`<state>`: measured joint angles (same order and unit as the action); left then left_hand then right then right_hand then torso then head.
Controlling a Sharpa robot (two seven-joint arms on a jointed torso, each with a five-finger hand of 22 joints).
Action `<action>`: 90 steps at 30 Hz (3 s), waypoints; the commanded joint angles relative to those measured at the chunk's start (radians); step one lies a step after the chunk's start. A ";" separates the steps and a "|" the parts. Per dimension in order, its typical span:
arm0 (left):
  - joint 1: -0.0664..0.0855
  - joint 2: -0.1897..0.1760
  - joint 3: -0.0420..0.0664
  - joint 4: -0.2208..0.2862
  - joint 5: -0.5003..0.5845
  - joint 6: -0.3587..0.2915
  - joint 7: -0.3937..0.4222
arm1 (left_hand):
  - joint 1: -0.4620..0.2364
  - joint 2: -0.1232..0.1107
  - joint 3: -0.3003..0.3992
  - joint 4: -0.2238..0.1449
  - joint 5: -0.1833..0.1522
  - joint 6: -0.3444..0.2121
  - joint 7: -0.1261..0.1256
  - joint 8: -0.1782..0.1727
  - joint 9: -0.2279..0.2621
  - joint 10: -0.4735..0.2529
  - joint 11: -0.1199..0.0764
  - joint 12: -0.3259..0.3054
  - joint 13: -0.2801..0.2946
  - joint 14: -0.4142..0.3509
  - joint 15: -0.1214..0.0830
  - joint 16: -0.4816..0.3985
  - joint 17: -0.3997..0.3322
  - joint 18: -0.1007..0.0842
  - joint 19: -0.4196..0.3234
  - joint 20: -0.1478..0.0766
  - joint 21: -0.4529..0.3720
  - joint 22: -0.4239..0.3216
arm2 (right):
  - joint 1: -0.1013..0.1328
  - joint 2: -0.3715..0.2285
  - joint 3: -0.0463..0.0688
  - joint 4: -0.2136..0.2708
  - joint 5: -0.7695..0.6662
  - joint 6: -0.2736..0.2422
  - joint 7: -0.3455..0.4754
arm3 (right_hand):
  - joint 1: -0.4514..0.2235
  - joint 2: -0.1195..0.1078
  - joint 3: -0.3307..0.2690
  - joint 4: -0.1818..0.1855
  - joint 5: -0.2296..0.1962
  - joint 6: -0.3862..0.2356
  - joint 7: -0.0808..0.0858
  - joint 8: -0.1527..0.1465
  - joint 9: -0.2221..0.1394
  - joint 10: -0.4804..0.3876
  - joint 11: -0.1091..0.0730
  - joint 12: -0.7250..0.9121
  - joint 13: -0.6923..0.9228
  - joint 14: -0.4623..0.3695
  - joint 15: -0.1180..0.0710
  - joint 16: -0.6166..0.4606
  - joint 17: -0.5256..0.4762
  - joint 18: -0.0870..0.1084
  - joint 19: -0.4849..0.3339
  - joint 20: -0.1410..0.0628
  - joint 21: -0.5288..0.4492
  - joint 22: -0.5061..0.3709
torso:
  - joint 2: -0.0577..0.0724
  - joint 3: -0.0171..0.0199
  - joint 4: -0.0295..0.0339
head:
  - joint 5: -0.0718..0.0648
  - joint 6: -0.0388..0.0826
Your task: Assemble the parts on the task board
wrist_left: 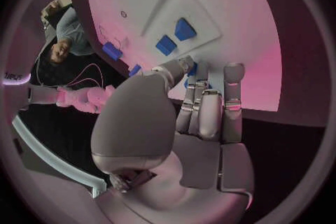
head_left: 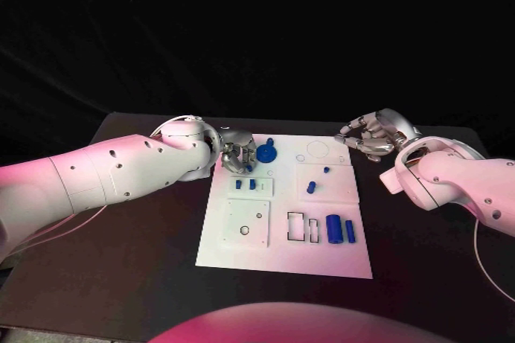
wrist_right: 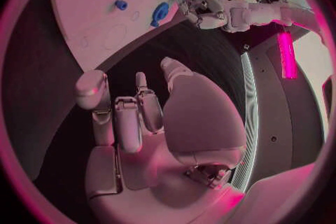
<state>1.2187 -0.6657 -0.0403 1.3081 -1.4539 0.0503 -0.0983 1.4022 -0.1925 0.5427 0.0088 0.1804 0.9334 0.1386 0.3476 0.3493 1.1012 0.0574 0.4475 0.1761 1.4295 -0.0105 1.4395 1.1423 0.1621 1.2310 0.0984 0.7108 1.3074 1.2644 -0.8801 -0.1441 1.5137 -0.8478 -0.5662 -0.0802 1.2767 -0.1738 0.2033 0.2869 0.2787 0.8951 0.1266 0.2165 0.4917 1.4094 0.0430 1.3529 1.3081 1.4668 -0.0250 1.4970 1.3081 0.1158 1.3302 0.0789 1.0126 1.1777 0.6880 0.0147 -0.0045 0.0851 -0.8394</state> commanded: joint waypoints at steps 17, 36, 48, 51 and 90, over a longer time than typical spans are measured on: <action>0.000 -0.001 0.000 0.003 0.007 -0.011 0.000 | -0.029 -0.007 -0.011 0.001 0.017 -0.038 0.004 -0.034 -0.007 0.001 0.006 -0.021 0.002 -0.004 0.007 -0.004 -0.019 -0.014 -0.006 0.004 0.004 0.063 | -0.001 -0.003 0.000 0.002 -0.006 0.004 0.006 | -0.001 -0.001 0.005 0.001 0.005 0.002 -0.004 0.003 0.001 -0.003 -0.002 -0.002 0.035 0.061 -0.004 -0.004 0.090 0.007 -0.003 -0.001 0.000 0.000 | 0.000 -0.0009 0.0002 | 0.001 -0.001; 0.000 -0.006 0.000 0.009 0.006 -0.013 -0.014 | -0.042 -0.017 -0.020 0.004 0.021 -0.030 0.001 -0.036 -0.004 -0.014 0.010 -0.035 0.004 -0.017 0.010 -0.015 -0.050 -0.012 -0.014 0.006 -0.012 0.060 | -0.001 -0.002 0.000 0.000 -0.007 0.005 0.005 | -0.001 -0.001 0.005 0.001 0.005 0.002 -0.004 0.003 0.001 -0.003 -0.002 -0.002 0.035 0.061 -0.004 -0.004 0.090 0.007 -0.003 -0.001 0.000 0.000 | -0.001 -0.0007 0.0003 | 0.001 -0.004; 0.000 -0.008 0.000 0.011 0.006 -0.016 -0.017 | -0.042 -0.015 -0.020 0.004 0.021 -0.023 -0.002 -0.034 -0.002 -0.019 0.010 -0.038 0.005 -0.019 0.010 -0.016 -0.053 -0.011 -0.016 0.007 -0.015 0.059 | -0.001 -0.002 0.000 -0.001 -0.007 0.005 0.004 | -0.002 -0.002 0.006 0.001 0.005 0.000 -0.004 0.004 0.002 -0.003 -0.002 -0.002 0.035 0.062 -0.005 -0.004 0.090 0.007 -0.002 -0.002 -0.002 -0.001 | 0.000 -0.0006 -0.0005 | 0.003 -0.002; 0.000 -0.008 0.000 0.012 0.006 -0.016 -0.018 | -0.042 -0.016 -0.020 0.003 0.021 -0.023 -0.002 -0.035 -0.002 -0.019 0.010 -0.038 0.006 -0.020 0.010 -0.016 -0.053 -0.011 -0.017 0.007 -0.016 0.059 | -0.001 -0.002 0.000 -0.001 -0.007 0.005 0.004 | -0.002 -0.002 0.006 0.001 0.005 0.000 -0.004 0.004 0.002 -0.003 -0.002 -0.002 0.035 0.062 -0.005 -0.004 0.090 0.007 -0.002 -0.002 -0.002 -0.001 | 0.000 -0.0005 -0.0004 | 0.003 -0.002; -0.002 -0.023 0.000 0.024 0.009 -0.017 -0.033 | -0.038 -0.006 -0.020 0.002 0.022 -0.005 -0.009 -0.029 0.003 -0.025 0.009 -0.036 0.013 -0.023 0.010 -0.016 -0.054 -0.010 -0.019 0.007 -0.019 0.059 | -0.002 0.001 0.000 -0.005 -0.008 0.009 0.002 | -0.002 -0.002 0.006 0.001 0.005 0.000 -0.004 0.004 0.002 -0.003 -0.002 -0.002 0.035 0.062 -0.005 -0.004 0.090 0.007 -0.002 -0.002 -0.002 -0.001 | 0.000 -0.0008 -0.0002 | 0.009 -0.001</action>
<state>1.2164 -0.6895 -0.0408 1.3290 -1.4500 0.0386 -0.1283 1.3644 -0.2042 0.5284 0.0138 0.1951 0.9206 0.1284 0.3151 0.3506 1.0847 0.0661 0.4144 0.1884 1.4113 0.0002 1.4272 1.0869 0.1621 1.2167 0.1055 0.6952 1.3074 1.2634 -0.8804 -0.1442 1.5087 -0.8483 -0.5656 -0.0815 1.2767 -0.1738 0.2033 0.2870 0.2787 0.8951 0.1266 0.2164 0.4922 1.4094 0.0430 1.3529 1.3074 1.4668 -0.0250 1.4970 1.3074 0.1158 1.3302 0.0789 1.0126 1.1775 0.6878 0.0135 -0.0043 0.0936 -0.8417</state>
